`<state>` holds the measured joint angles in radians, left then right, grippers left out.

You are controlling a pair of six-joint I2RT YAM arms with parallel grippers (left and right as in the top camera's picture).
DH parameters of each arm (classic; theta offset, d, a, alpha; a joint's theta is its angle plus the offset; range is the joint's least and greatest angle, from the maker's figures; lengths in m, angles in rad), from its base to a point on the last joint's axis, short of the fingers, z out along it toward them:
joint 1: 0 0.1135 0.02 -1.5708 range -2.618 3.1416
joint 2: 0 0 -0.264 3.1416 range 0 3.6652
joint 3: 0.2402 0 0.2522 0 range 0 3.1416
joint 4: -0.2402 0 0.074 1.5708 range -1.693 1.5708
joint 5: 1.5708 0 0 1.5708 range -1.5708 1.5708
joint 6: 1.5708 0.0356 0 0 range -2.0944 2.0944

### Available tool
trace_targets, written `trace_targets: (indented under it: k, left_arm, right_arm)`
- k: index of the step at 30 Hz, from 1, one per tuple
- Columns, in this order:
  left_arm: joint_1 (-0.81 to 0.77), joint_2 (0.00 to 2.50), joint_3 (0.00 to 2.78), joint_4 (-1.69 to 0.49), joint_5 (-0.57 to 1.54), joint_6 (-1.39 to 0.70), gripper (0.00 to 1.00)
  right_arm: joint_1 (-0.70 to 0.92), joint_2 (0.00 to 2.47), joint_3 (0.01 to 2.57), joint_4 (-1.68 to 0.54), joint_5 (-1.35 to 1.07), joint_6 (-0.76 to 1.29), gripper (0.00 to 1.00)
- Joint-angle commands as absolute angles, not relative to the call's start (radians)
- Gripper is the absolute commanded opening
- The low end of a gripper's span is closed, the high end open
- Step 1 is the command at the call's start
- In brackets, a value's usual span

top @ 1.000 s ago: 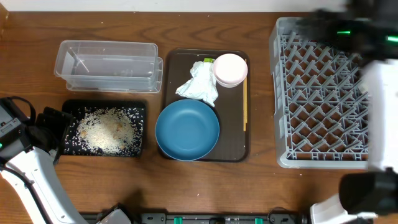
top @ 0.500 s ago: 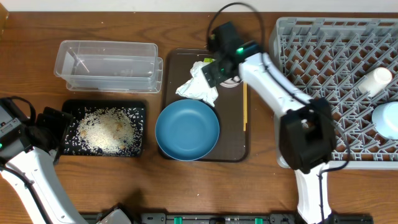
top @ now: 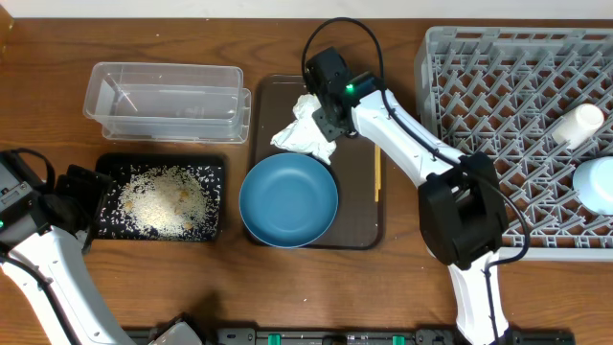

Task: Sort waste into correct bins and load items into the dishwasher rack
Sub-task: 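Reach the right gripper back to the pink bowl on the brown tray, then grasp the pink bowl rim with the right gripper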

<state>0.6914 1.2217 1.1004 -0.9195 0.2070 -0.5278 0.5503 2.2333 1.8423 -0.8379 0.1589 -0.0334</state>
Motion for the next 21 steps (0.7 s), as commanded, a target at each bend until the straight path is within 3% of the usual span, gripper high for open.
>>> trace_targets:
  k: [1,14,21]
  left_arm:
    - [0.695,1.222,1.117,-0.923,0.208,-0.537,0.89]
    - [0.695,1.222,1.117,-0.923,0.208,-0.537,0.89]
    - [0.695,1.222,1.117,-0.923,0.208,-0.537,0.89]
  right_arm:
    - [0.545,2.296,1.848,-0.841,0.176,-0.031,0.52]
    - [0.558,2.268,1.857,-0.871,0.245,-0.031,0.31]
    - [0.557,2.151,1.866,-0.880,0.245,-0.031,0.01]
